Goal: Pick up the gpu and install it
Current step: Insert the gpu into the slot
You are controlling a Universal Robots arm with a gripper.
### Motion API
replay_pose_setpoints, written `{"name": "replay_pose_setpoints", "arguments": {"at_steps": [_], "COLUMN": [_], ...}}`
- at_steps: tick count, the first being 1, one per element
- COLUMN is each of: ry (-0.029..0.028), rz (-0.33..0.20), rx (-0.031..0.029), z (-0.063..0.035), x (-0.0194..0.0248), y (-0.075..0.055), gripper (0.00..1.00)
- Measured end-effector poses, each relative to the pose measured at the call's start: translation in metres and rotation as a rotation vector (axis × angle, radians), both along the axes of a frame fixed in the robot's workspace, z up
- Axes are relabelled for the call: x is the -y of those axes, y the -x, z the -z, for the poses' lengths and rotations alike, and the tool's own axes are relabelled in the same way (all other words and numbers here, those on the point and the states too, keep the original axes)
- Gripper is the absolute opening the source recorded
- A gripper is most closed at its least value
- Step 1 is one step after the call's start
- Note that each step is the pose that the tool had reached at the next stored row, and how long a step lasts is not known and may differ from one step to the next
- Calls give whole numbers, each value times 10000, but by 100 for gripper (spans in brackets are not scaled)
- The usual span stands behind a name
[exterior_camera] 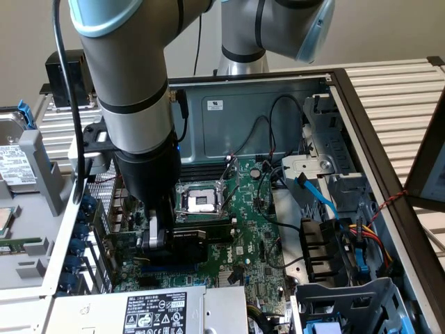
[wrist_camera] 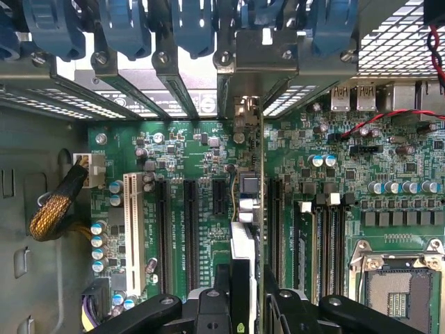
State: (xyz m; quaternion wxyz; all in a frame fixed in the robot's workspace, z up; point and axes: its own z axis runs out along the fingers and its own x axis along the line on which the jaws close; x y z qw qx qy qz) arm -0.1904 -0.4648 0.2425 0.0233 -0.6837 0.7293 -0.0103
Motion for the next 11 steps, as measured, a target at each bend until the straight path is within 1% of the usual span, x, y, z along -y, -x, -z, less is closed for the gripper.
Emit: {"name": "replay_pose_setpoints", "arguments": {"at_steps": [11], "ry": [1], "rz": [0], "rx": [0], "z": [2], "x": [3], "y": [-1], "gripper": [27]}}
